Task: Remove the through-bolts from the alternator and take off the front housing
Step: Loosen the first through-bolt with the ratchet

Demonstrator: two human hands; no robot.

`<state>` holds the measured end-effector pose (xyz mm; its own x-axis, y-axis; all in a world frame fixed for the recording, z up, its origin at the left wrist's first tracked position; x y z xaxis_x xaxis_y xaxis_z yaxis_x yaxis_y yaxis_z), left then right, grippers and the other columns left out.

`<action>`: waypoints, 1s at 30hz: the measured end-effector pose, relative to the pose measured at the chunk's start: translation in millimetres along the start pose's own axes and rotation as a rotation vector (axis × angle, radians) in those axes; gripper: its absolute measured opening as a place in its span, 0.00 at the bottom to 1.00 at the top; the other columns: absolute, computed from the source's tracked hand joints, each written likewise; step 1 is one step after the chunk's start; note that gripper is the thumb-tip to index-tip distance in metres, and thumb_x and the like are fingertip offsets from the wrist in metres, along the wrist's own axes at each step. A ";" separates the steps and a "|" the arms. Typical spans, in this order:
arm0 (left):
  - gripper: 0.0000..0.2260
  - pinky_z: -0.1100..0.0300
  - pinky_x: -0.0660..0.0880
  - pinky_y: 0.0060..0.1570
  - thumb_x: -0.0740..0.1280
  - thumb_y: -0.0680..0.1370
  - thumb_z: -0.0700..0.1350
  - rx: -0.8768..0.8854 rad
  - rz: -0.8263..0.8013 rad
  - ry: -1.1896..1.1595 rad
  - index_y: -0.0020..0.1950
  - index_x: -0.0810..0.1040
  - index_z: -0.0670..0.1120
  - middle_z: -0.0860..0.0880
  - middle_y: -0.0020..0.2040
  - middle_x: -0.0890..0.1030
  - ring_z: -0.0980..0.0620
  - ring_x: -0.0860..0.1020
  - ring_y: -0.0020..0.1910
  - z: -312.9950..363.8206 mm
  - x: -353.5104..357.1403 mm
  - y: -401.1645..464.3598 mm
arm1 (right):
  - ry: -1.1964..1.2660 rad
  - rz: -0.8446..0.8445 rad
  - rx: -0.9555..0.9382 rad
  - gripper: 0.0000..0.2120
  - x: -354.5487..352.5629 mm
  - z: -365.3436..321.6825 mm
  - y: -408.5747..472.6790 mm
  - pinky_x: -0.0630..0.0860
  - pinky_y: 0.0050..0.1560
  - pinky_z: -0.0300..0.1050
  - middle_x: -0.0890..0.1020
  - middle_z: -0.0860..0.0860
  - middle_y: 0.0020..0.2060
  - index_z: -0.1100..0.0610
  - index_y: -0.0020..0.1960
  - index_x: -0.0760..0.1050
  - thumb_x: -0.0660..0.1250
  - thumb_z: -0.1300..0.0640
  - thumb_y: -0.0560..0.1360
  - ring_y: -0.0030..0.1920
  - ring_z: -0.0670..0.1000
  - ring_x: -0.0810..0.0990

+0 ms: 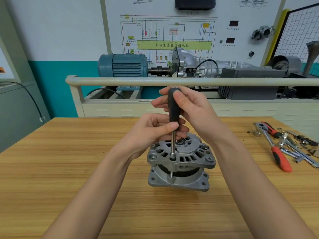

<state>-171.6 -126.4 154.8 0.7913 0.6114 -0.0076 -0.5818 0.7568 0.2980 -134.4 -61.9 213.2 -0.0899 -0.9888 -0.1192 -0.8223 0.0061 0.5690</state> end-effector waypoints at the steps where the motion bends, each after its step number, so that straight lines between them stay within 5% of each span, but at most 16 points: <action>1: 0.14 0.58 0.80 0.47 0.67 0.71 0.41 0.012 0.034 0.030 0.53 0.79 0.35 0.40 0.46 0.85 0.45 0.84 0.45 1.6 -1.4 -0.3 | -0.008 0.011 0.012 0.11 -0.8 0.7 -0.7 0.77 0.53 0.40 0.83 0.56 0.49 0.62 0.58 0.74 0.55 0.60 0.82 0.53 0.51 0.83; 3: 0.13 0.61 0.80 0.41 0.71 0.68 0.40 0.042 0.115 0.093 0.49 0.81 0.35 0.41 0.42 0.85 0.47 0.84 0.41 5.3 -6.5 -2.1 | -0.095 0.119 -0.013 0.07 -7.7 -1.7 -3.8 0.78 0.50 0.39 0.83 0.50 0.47 0.56 0.55 0.76 0.65 0.57 0.78 0.50 0.47 0.83; 6: 0.12 0.56 0.82 0.42 0.74 0.66 0.39 0.078 0.237 0.196 0.45 0.82 0.34 0.38 0.40 0.84 0.44 0.84 0.39 9.9 -12.8 -6.5 | -0.267 0.339 -0.121 0.14 -20.8 -13.2 -12.9 0.77 0.41 0.35 0.83 0.42 0.38 0.50 0.47 0.79 0.79 0.56 0.65 0.39 0.42 0.81; 11: 0.11 0.50 0.79 0.42 0.77 0.66 0.41 0.140 0.382 0.373 0.40 0.80 0.35 0.38 0.38 0.84 0.41 0.83 0.39 17.5 -19.9 -9.0 | -0.277 0.280 -0.163 0.13 -10.8 -18.5 -12.5 0.75 0.41 0.30 0.83 0.38 0.34 0.44 0.44 0.79 0.76 0.61 0.68 0.38 0.37 0.81; 14: 0.08 0.61 0.80 0.43 0.72 0.72 0.40 0.115 0.189 0.285 0.47 0.82 0.37 0.42 0.42 0.85 0.48 0.84 0.42 12.8 -12.1 -4.5 | -0.294 0.242 -0.150 0.13 -9.0 -15.7 -13.6 0.78 0.45 0.34 0.83 0.41 0.39 0.45 0.47 0.78 0.71 0.63 0.73 0.42 0.40 0.82; 17: 0.12 0.57 0.80 0.51 0.68 0.73 0.40 0.049 0.023 0.054 0.54 0.81 0.37 0.42 0.48 0.85 0.46 0.83 0.48 4.8 -5.3 -4.1 | -0.256 0.155 -0.088 0.12 -3.5 -9.8 -13.8 0.79 0.49 0.39 0.83 0.46 0.43 0.50 0.51 0.77 0.63 0.67 0.78 0.46 0.44 0.83; 22: 0.12 0.57 0.81 0.47 0.73 0.66 0.42 0.062 0.154 0.076 0.48 0.83 0.40 0.42 0.43 0.85 0.48 0.84 0.42 5.4 -11.2 -3.9 | -0.132 0.037 0.046 0.11 -4.2 -2.0 -10.2 0.80 0.51 0.43 0.84 0.52 0.46 0.59 0.59 0.74 0.57 0.66 0.81 0.48 0.48 0.84; 24: 0.09 0.63 0.79 0.40 0.76 0.63 0.41 0.099 0.255 0.188 0.42 0.83 0.41 0.46 0.36 0.85 0.53 0.84 0.36 11.1 -15.3 -5.1 | -0.126 0.052 0.036 0.08 -5.7 -6.1 -9.6 0.79 0.54 0.42 0.84 0.52 0.49 0.57 0.57 0.75 0.63 0.63 0.78 0.51 0.48 0.83; 27: 0.13 0.71 0.71 0.29 0.79 0.64 0.37 0.166 0.348 0.310 0.31 0.76 0.48 0.57 0.23 0.77 0.63 0.75 0.25 20.4 -14.6 -7.5 | -0.285 0.261 -0.057 0.14 -17.9 -16.6 -11.1 0.79 0.45 0.37 0.84 0.45 0.42 0.51 0.48 0.78 0.79 0.56 0.65 0.44 0.44 0.83; 30: 0.14 0.67 0.73 0.31 0.81 0.62 0.41 0.189 0.413 0.398 0.32 0.75 0.48 0.56 0.26 0.78 0.61 0.76 0.27 21.6 -15.2 -8.1 | -0.324 0.359 -0.091 0.13 -22.7 -17.2 -12.7 0.77 0.38 0.35 0.84 0.42 0.34 0.49 0.42 0.80 0.81 0.56 0.61 0.36 0.42 0.82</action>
<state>-174.9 -146.8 173.1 0.3548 0.9130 -0.2011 -0.7533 0.4066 0.5169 -112.2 -42.1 222.7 -0.5407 -0.8293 -0.1414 -0.6564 0.3107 0.6874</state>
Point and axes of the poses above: each hand's wrist, its own y-axis towards the middle knuckle, its own x-axis out of the palm, z = x × y, the point moved 9 cm from there along y, towards the middle knuckle
